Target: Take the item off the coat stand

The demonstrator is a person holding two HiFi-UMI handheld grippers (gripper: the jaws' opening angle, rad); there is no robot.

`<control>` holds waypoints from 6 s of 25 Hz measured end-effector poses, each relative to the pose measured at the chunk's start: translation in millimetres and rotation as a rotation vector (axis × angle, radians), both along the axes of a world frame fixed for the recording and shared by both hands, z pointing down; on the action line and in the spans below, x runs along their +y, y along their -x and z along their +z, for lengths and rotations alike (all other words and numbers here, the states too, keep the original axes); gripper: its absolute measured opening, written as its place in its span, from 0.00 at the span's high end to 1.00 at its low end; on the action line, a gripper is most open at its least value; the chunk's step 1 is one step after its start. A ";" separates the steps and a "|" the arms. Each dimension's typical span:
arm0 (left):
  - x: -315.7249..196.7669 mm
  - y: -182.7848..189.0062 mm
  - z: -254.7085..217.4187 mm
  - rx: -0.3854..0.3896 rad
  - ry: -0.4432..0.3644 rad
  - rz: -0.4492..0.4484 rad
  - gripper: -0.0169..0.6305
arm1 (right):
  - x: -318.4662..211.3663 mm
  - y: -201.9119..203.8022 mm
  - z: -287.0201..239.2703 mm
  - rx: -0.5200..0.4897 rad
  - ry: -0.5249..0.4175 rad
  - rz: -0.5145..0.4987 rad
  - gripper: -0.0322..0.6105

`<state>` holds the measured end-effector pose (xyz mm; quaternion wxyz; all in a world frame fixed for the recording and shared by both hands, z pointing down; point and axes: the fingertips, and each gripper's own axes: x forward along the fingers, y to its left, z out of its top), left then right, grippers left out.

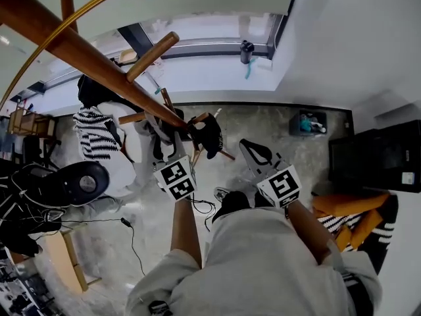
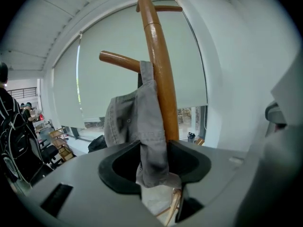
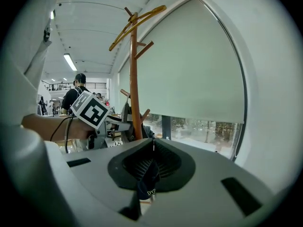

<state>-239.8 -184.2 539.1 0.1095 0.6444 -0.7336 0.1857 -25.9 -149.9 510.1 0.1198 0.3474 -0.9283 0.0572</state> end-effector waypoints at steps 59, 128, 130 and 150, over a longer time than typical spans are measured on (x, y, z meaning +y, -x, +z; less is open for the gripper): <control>18.0 82.8 -82.3 -0.095 -0.066 -0.038 0.93 | -18.4 110.5 -30.4 -0.075 -0.065 -0.183 0.94; 122.0 203.7 -117.3 -0.097 -0.120 -0.275 0.93 | 42.8 200.6 -25.7 -0.089 -0.061 -0.367 0.94; 140.5 211.1 -115.5 -0.099 -0.113 -0.307 0.93 | 52.6 211.8 -27.0 -0.089 -0.060 -0.405 0.94; 179.7 147.9 -28.2 0.192 -0.014 -0.209 0.93 | 71.6 195.5 -3.7 -0.009 0.006 -0.406 0.94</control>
